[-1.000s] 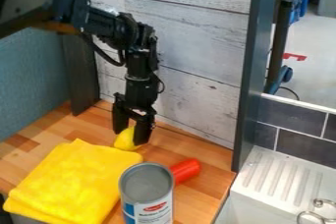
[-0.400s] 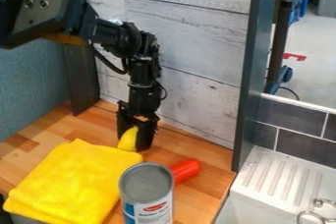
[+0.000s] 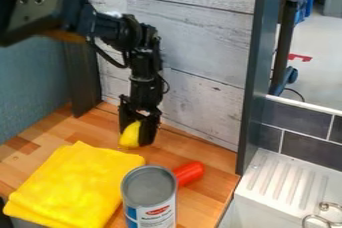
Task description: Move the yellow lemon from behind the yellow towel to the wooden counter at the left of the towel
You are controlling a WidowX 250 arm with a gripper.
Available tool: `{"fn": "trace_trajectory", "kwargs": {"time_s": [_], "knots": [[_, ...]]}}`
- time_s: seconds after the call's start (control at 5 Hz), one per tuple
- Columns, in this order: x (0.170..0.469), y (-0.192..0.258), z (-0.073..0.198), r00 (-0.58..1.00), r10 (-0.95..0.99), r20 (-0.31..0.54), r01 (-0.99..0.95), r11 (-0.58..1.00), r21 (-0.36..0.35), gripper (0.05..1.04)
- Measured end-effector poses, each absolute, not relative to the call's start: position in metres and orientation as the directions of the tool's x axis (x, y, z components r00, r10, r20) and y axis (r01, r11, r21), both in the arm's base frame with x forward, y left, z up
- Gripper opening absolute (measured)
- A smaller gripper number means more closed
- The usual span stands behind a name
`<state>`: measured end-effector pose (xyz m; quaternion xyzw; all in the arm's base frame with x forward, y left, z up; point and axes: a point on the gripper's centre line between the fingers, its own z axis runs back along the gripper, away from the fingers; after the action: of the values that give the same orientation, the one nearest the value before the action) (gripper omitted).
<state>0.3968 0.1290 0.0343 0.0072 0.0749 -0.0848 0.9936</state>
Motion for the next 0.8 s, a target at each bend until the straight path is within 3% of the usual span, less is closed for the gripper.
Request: {"fn": "trace_trajectory", "kwargs": {"time_s": [0.2, 0.4, 0.6, 0.8], "knots": [[0.397, 0.159, 0.078, 0.998, -0.065, -0.025, 0.067, 0.996, 0.06, 0.821], [0.377, 0.18, 0.094, 0.997, 0.048, -0.064, -0.04, 0.992, 0.118, 0.821], [0.35, 0.202, 0.103, 0.987, 0.148, -0.059, -0.14, 0.983, 0.122, 0.821], [0.323, 0.219, 0.095, 0.966, 0.238, -0.105, -0.226, 0.968, 0.111, 0.821]]}}
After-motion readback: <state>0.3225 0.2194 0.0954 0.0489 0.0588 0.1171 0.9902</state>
